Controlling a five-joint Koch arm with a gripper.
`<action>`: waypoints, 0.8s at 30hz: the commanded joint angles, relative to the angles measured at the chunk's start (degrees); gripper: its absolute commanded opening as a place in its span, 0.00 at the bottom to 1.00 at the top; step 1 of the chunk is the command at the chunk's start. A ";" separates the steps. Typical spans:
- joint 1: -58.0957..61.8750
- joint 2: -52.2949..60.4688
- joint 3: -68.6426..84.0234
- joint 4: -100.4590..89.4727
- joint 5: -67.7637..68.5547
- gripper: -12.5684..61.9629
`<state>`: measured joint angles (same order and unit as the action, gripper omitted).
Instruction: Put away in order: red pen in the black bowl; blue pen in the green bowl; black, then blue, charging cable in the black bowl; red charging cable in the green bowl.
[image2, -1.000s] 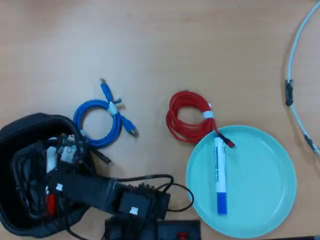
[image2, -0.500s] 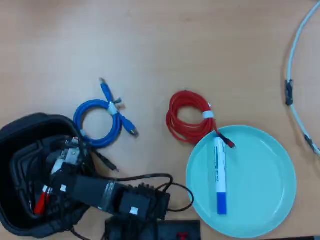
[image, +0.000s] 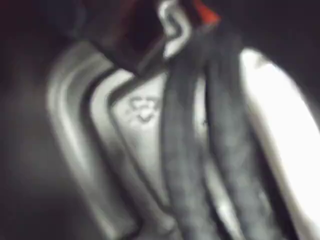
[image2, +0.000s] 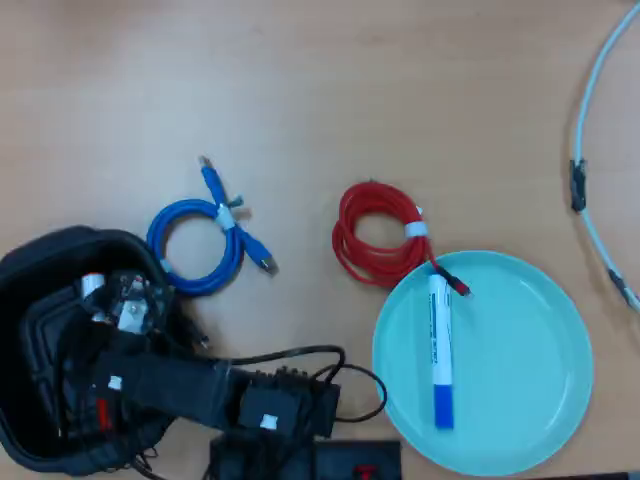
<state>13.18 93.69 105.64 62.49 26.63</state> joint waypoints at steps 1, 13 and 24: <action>-0.44 3.96 -6.50 6.68 -1.14 0.94; 2.81 4.22 -28.92 29.62 0.44 0.94; 26.72 4.39 -30.59 29.09 8.61 0.94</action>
<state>36.39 94.83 80.60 90.62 34.89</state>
